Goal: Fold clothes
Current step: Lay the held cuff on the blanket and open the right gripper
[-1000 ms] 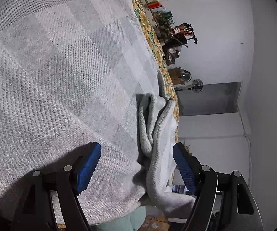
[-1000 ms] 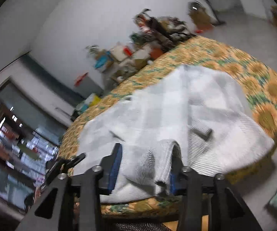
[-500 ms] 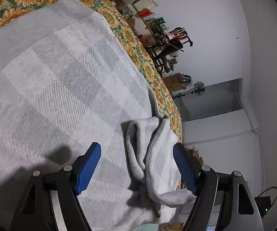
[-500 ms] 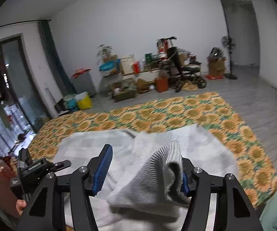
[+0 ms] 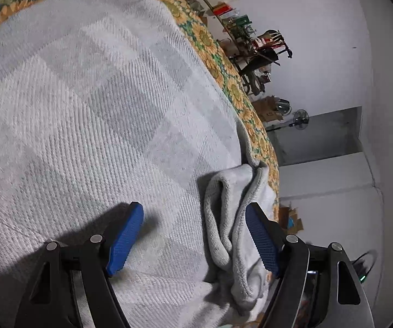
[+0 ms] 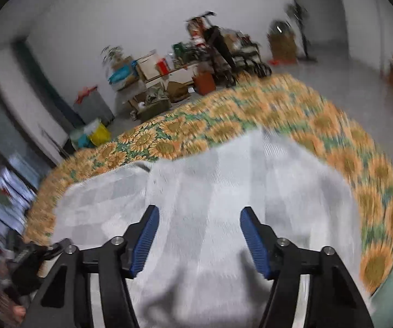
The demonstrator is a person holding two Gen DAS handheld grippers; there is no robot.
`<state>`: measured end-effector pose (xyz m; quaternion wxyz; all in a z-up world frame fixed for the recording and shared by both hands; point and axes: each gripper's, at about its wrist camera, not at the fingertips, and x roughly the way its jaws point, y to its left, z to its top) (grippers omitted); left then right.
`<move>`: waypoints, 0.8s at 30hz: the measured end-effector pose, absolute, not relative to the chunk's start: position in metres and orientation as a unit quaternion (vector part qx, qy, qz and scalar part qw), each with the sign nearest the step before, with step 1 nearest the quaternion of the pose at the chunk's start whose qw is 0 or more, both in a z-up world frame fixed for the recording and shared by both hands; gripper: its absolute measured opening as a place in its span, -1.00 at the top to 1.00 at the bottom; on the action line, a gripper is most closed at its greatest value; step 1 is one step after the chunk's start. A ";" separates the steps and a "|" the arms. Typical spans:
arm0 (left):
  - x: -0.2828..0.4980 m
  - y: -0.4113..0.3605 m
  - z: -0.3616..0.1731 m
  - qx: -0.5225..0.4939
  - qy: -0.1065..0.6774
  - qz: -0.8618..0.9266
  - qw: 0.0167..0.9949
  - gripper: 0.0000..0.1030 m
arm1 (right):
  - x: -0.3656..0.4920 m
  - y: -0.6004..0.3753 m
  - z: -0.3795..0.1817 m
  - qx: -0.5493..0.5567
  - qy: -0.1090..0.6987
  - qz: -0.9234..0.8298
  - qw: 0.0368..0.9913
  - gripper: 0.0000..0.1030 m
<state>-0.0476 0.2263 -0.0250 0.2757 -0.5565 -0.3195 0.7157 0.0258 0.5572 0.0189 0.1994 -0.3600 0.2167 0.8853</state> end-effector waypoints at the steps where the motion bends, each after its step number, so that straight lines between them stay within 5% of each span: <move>1: -0.048 0.227 -0.022 -0.553 -0.310 0.725 0.270 -0.50 | 0.010 0.552 0.020 -0.369 0.191 0.887 0.200 -0.20; 14: -0.061 0.217 -0.030 -0.566 -0.292 0.730 0.247 -0.50 | -0.196 0.507 -0.058 -0.549 -0.133 0.800 0.203 -0.32; 24: -0.074 0.231 -0.009 -0.566 -0.184 0.784 0.176 -0.50 | -0.198 0.543 -0.054 -0.554 -0.090 0.787 0.257 -0.27</move>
